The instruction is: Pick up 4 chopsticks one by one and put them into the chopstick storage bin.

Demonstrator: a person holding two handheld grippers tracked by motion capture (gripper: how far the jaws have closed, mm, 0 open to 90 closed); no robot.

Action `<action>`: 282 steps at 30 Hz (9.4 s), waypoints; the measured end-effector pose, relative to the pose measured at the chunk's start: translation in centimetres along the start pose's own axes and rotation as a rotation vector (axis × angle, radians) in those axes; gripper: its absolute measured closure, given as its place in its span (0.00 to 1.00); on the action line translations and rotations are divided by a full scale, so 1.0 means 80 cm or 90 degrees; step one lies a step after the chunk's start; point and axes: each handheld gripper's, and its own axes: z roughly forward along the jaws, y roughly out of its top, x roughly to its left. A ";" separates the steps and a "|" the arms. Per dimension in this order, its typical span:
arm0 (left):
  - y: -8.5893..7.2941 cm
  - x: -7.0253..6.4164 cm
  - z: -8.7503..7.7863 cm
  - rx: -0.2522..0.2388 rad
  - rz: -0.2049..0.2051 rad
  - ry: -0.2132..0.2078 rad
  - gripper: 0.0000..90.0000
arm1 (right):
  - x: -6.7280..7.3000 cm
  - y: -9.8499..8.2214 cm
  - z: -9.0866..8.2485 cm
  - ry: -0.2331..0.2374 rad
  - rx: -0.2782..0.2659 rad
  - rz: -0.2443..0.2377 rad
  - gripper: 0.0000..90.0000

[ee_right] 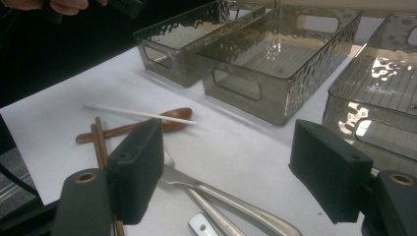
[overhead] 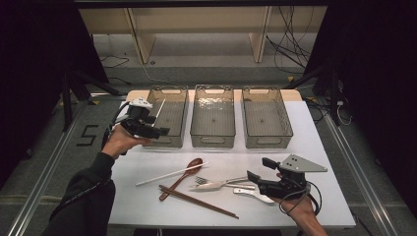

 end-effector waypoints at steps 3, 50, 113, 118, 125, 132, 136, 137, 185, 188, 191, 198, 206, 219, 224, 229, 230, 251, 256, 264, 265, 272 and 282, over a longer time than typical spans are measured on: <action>-0.006 -0.009 0.002 0.020 0.009 -0.011 0.22 | 0.000 0.000 -0.001 -0.001 0.000 -0.003 0.33; -0.086 -0.063 0.063 0.270 0.153 -0.055 0.50 | 0.001 0.001 -0.002 0.001 -0.002 -0.007 0.33; -0.082 -0.066 0.060 0.262 0.235 -0.106 0.93 | 0.001 0.001 -0.001 0.001 0.000 -0.007 0.33; -0.077 -0.065 0.054 0.240 0.224 -0.107 0.93 | 0.001 0.001 -0.001 0.002 0.000 -0.006 0.33; -0.069 -0.058 0.043 0.205 0.200 -0.103 0.93 | 0.000 0.001 -0.001 0.002 0.000 -0.003 0.33; -0.054 -0.053 0.027 0.149 0.165 -0.101 0.93 | 0.000 0.000 -0.001 0.000 0.001 -0.003 0.33; -0.042 -0.046 0.017 0.122 0.149 -0.088 0.93 | -0.001 0.000 0.000 0.000 0.001 -0.001 0.33; -0.039 -0.043 0.014 0.114 0.146 -0.084 0.93 | -0.001 0.000 0.000 0.000 0.002 0.000 0.33; 0.041 0.081 0.042 -0.070 -0.056 0.084 0.93 | -0.002 0.000 0.001 0.007 -0.002 0.000 0.33; 0.038 0.085 0.044 -0.070 -0.063 0.091 0.93 | -0.002 0.001 0.001 0.008 -0.003 -0.001 0.33; 0.036 0.088 0.045 -0.073 -0.074 0.095 0.93 | -0.002 0.001 0.001 0.008 -0.001 0.000 0.33; 0.032 0.089 0.049 -0.081 -0.082 0.095 0.93 | -0.001 0.001 0.001 0.009 -0.001 -0.001 0.33; 0.024 0.088 0.060 -0.072 -0.081 0.098 0.93 | -0.001 0.001 0.001 0.010 -0.001 -0.001 0.33; 0.016 0.086 0.072 -0.056 -0.077 0.098 0.93 | -0.001 0.001 0.001 0.008 -0.002 -0.001 0.33; 0.012 0.085 0.076 -0.043 -0.075 0.096 0.92 | -0.002 0.001 0.000 0.009 -0.004 -0.002 0.33; 0.009 0.084 0.084 -0.030 -0.076 0.095 0.92 | -0.001 0.001 0.000 0.009 -0.003 -0.002 0.33; 0.009 0.083 0.084 -0.027 -0.073 0.094 0.92 | -0.001 0.001 0.000 0.009 -0.003 -0.002 0.33; 0.008 0.036 0.044 -0.019 -0.068 0.012 0.47 | -0.001 0.001 0.000 0.008 -0.002 -0.002 0.33; -0.002 0.012 0.036 0.007 -0.035 -0.004 0.35 | -0.001 0.001 0.000 0.008 -0.002 -0.001 0.33; -0.015 -0.030 0.011 0.033 0.033 -0.041 0.29 | 0.001 0.002 -0.001 0.008 -0.003 -0.005 0.33; -0.017 -0.035 0.009 0.036 0.037 -0.050 0.28 | 0.001 0.002 -0.001 0.008 -0.003 -0.005 0.33; -0.046 -0.072 0.013 0.085 0.096 -0.070 0.25 | 0.002 0.002 -0.003 0.006 -0.006 -0.009 0.33; -0.064 -0.102 0.024 0.125 0.154 -0.100 0.23 | 0.002 0.002 -0.004 0.006 -0.006 -0.011 0.33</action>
